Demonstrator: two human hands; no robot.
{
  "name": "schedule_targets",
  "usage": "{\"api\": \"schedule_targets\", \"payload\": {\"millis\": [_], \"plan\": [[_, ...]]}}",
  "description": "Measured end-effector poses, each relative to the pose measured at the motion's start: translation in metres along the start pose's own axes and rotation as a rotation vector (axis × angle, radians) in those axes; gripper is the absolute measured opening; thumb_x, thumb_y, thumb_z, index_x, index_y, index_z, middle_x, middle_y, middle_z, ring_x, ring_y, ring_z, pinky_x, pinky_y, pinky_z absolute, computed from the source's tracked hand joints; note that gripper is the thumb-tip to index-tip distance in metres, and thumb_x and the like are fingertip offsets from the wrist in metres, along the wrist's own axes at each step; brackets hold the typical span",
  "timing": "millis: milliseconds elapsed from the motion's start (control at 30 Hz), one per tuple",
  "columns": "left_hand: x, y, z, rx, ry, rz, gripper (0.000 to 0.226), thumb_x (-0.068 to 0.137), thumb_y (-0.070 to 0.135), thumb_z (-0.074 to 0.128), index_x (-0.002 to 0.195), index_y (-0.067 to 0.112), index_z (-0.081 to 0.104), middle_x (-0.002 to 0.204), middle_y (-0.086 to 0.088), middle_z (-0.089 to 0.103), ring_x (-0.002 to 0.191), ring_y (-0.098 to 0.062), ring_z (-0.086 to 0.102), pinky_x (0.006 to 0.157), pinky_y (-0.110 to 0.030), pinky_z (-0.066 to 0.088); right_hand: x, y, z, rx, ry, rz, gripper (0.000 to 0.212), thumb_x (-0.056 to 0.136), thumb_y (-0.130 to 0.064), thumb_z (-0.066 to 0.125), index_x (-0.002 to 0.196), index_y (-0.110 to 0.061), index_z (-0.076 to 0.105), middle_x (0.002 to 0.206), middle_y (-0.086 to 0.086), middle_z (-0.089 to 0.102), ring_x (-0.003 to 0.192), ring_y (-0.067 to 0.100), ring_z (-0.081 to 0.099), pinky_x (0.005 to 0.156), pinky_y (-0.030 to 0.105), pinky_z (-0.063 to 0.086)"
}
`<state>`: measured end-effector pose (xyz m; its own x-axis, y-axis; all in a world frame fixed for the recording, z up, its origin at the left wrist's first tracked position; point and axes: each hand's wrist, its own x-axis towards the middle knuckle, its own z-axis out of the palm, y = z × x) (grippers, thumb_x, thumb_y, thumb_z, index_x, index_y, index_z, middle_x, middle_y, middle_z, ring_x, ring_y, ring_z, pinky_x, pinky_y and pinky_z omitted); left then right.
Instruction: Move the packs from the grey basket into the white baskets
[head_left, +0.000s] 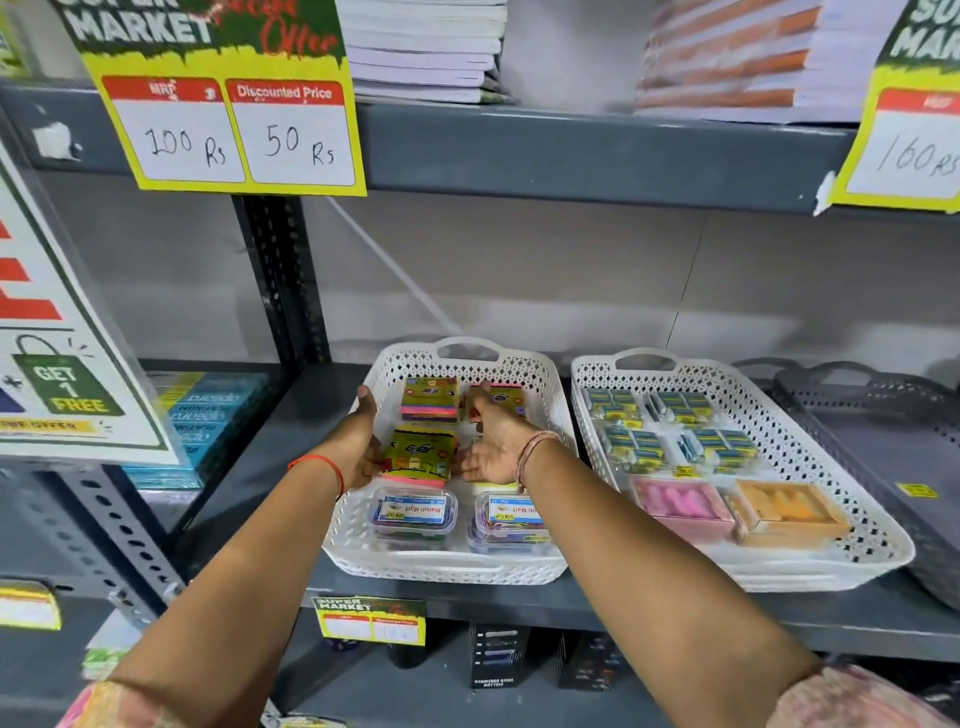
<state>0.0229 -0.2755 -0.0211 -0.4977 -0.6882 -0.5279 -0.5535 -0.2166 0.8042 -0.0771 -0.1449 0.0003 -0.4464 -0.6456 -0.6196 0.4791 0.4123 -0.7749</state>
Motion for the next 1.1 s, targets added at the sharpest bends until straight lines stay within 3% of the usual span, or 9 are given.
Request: {"api": "schedule_targets", "payload": {"millis": [267,367,467,567,667,767,833,933,1100], "plan": [[-0.003,-0.004,0.002,0.015,-0.012,0.022,0.076,0.072,0.079,0.010,0.058,0.011,0.039,0.063,-0.006,0.040,0.055,-0.018,0.039,0.051,-0.027,0.029,-0.002,0.002,-0.002,0.017,-0.045,0.008,0.088,0.086,-0.071,0.015,0.147,-0.007,0.020,0.149,0.025,0.033,0.139,0.033,0.034,0.117,0.038,0.022],[-0.005,-0.004,0.005,-0.013,-0.036,0.020,0.084,0.083,0.068,0.010,0.100,-0.003,0.053,0.085,-0.014,0.056,0.074,-0.026,0.054,0.054,-0.027,0.041,-0.005,0.003,-0.001,0.046,-0.066,-0.009,0.083,0.088,-0.068,0.017,0.146,-0.008,0.023,0.147,0.025,0.036,0.137,0.034,0.037,0.113,0.039,0.029],[-0.016,-0.002,0.012,-0.057,-0.037,0.013,0.085,0.087,0.062,0.011,0.132,-0.007,0.034,0.128,-0.025,0.053,0.114,-0.036,0.052,0.081,-0.029,0.045,-0.008,0.001,-0.001,0.033,-0.067,-0.020,0.086,0.088,-0.069,0.019,0.147,-0.006,0.018,0.150,0.025,0.031,0.139,0.034,0.034,0.116,0.039,0.026],[-0.024,-0.002,0.015,-0.068,0.044,0.064,0.082,0.087,0.061,0.013,0.133,-0.002,0.035,0.137,-0.028,0.043,0.125,-0.038,0.044,0.103,-0.039,0.036,-0.014,-0.001,-0.004,0.017,-0.075,-0.030,0.086,0.088,-0.068,0.017,0.146,-0.004,0.022,0.149,0.026,0.033,0.138,0.033,0.035,0.114,0.037,0.028],[-0.041,-0.005,0.015,0.014,0.110,0.156,0.079,0.085,0.064,0.012,0.134,0.007,0.037,0.140,-0.025,0.041,0.127,-0.038,0.041,0.109,-0.044,0.030,-0.023,0.002,-0.009,-0.006,-0.064,-0.107,0.084,0.088,-0.068,0.017,0.147,-0.009,0.019,0.150,0.023,0.032,0.139,0.033,0.033,0.116,0.039,0.026],[-0.067,-0.007,0.025,0.112,0.236,0.360,0.070,0.089,0.059,0.015,0.130,0.010,0.044,0.132,-0.019,0.050,0.122,-0.036,0.045,0.103,-0.041,0.032,-0.039,0.016,-0.017,-0.429,0.095,-0.451,0.071,0.093,-0.060,0.018,0.145,-0.013,0.027,0.147,0.015,0.040,0.128,0.028,0.047,0.103,0.039,0.041],[-0.098,-0.012,0.042,0.106,0.456,0.656,0.059,0.093,0.050,0.025,0.117,0.007,0.056,0.117,-0.024,0.061,0.108,-0.038,0.054,0.088,-0.039,0.040,-0.058,0.034,-0.023,-0.729,0.190,-0.779,0.073,0.090,-0.061,0.022,0.142,-0.011,0.032,0.145,0.013,0.044,0.119,0.023,0.055,0.094,0.031,0.045],[-0.156,-0.014,0.078,0.080,0.714,1.138,0.050,0.091,0.041,0.030,0.117,0.007,0.057,0.115,-0.015,0.065,0.108,-0.026,0.058,0.089,-0.030,0.043,-0.094,0.050,-0.047,-1.027,0.252,-1.220,0.078,0.086,-0.059,0.017,0.139,-0.007,0.038,0.150,0.012,0.037,0.140,0.023,0.033,0.118,0.033,0.025],[-0.253,0.049,0.138,0.040,0.912,1.699,0.054,0.096,0.034,0.022,0.123,-0.006,0.046,0.130,-0.015,0.046,0.129,-0.028,0.039,0.111,-0.027,0.029,-0.198,0.023,-0.115,-0.827,0.368,-1.920,0.046,0.097,-0.029,0.032,0.131,0.000,0.044,0.144,0.021,0.042,0.139,0.029,0.031,0.116,0.036,0.027]]}}
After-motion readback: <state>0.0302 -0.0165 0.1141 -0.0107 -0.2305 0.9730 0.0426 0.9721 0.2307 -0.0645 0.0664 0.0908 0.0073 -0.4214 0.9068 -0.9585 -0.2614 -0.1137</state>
